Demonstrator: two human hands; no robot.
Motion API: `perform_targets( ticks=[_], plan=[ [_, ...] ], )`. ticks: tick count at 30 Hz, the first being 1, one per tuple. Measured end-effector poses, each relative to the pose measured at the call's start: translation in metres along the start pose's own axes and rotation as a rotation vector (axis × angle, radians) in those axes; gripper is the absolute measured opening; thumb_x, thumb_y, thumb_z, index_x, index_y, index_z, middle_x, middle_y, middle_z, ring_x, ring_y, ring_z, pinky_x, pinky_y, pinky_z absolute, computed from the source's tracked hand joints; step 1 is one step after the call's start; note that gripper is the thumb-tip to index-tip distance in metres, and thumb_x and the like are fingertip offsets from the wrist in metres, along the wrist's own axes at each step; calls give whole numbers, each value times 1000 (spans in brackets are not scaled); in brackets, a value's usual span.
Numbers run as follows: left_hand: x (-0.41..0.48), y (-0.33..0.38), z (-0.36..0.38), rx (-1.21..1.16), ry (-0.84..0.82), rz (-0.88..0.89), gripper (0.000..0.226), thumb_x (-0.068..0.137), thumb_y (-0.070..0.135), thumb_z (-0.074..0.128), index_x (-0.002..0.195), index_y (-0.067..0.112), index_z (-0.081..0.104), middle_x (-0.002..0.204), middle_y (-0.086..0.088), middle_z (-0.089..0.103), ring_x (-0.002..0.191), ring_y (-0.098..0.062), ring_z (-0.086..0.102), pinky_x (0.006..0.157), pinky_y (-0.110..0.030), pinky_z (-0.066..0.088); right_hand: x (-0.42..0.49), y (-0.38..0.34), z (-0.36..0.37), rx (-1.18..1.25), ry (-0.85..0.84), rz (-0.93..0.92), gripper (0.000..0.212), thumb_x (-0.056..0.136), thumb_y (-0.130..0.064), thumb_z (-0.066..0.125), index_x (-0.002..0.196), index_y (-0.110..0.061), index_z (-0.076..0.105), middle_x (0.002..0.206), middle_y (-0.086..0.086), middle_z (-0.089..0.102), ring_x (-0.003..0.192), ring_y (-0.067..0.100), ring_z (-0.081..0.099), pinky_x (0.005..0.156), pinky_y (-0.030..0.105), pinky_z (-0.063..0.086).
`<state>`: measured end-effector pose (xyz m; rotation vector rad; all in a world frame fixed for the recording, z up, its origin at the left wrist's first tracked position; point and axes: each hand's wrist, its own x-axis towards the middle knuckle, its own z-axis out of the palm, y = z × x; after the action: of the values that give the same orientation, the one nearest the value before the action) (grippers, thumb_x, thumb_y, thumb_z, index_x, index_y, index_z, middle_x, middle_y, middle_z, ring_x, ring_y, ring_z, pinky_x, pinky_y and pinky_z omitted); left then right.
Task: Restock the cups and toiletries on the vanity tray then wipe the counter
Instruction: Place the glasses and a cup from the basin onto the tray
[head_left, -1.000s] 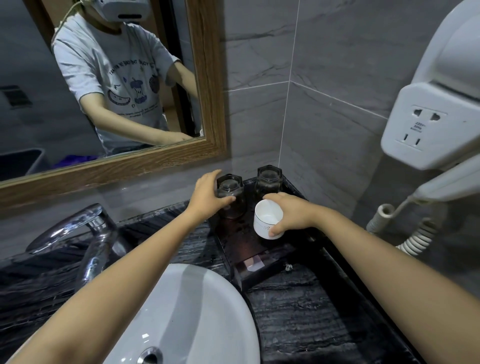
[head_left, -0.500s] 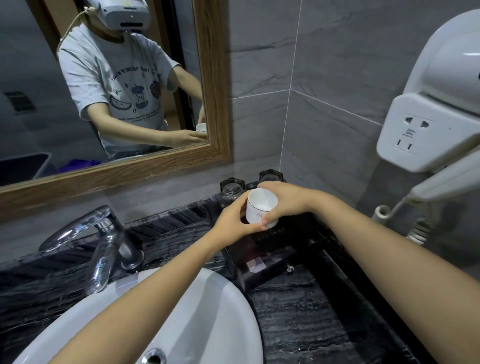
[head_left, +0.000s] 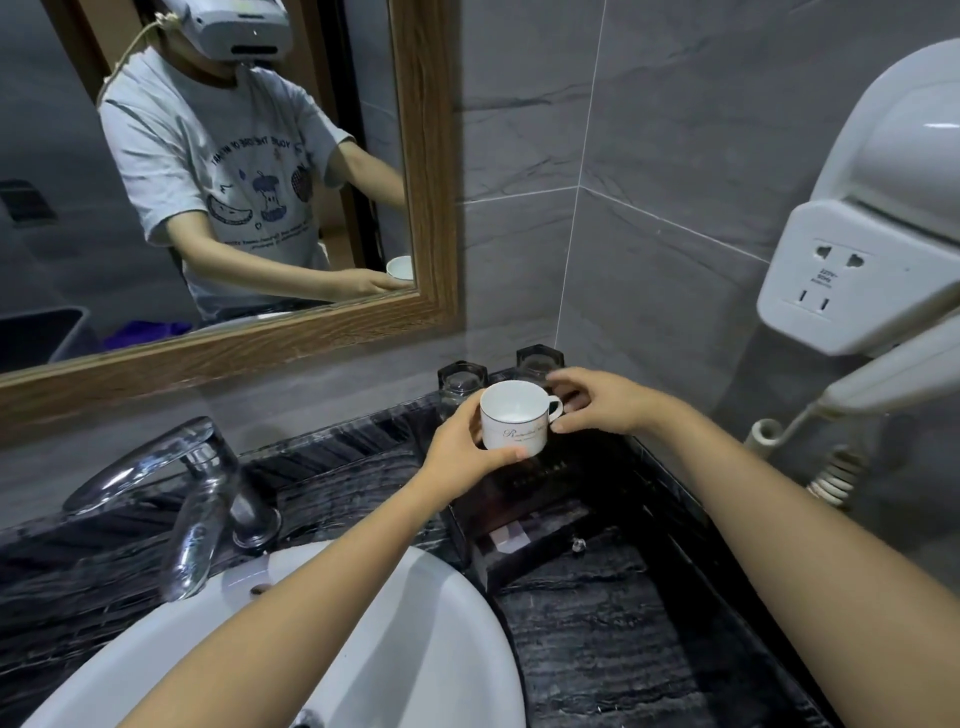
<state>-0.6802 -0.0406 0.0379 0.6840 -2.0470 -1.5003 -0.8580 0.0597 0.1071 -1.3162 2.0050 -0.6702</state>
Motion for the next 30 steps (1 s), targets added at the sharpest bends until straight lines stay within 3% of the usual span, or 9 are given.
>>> perform_targets(
  ticks=[2,4,6,12,14,17,21,27,30],
  plan=[
    [1,-4,3,0,-3,-7,78,63,16,84,130,27,44,132,5,54,120,-10,53,100,-27,44,1,12,9,68,61,36,45,85,4,63,129,2,54,109,20,65,77,15,58,66,20,51],
    [3,-7,9,11,-13,-20,77,62,16,84,127,29,45,129,6,55,119,-11,53,101,-28,44,5,24,19,113,154,58,28,88,7,58,115,12,60,78,15,63,63,14,55,54,16,49],
    [5,-10,18,29,-8,-35,73,62,16,84,121,33,44,123,9,56,117,-11,54,97,-26,45,12,33,25,161,262,85,20,90,6,55,106,16,61,68,10,59,54,13,55,48,15,47],
    [15,-18,44,128,42,-111,69,59,20,84,117,24,49,109,13,54,98,-7,51,67,-5,39,29,60,37,197,469,180,9,86,7,60,81,-1,61,55,8,54,29,-1,51,36,11,44],
    [19,-20,53,138,56,-110,68,58,19,84,116,22,50,109,11,55,98,-7,51,74,-12,40,34,71,40,175,531,209,21,83,7,62,71,-9,56,54,6,53,34,4,53,39,15,46],
    [27,-20,67,152,68,-111,70,57,19,84,118,18,50,117,3,58,101,-10,51,81,-23,39,39,86,40,160,607,257,8,79,6,66,77,-2,66,58,8,57,53,22,58,60,34,55],
    [37,-21,81,191,88,-114,72,58,23,84,120,13,48,122,-4,57,110,-19,53,82,-26,43,45,100,40,132,668,274,5,77,-1,70,78,-5,71,62,6,64,52,15,56,55,20,50],
    [47,-25,91,220,104,-123,74,60,23,83,123,9,46,124,-8,56,115,-23,52,89,-28,43,51,107,39,111,685,296,6,78,-4,69,83,-3,72,76,14,70,67,21,64,69,28,51],
    [48,-27,97,230,113,-124,76,59,25,83,123,9,46,124,-8,55,116,-23,51,87,-26,41,53,110,39,184,688,318,6,79,0,68,84,-1,71,66,9,67,44,4,59,52,14,49]
  ],
)
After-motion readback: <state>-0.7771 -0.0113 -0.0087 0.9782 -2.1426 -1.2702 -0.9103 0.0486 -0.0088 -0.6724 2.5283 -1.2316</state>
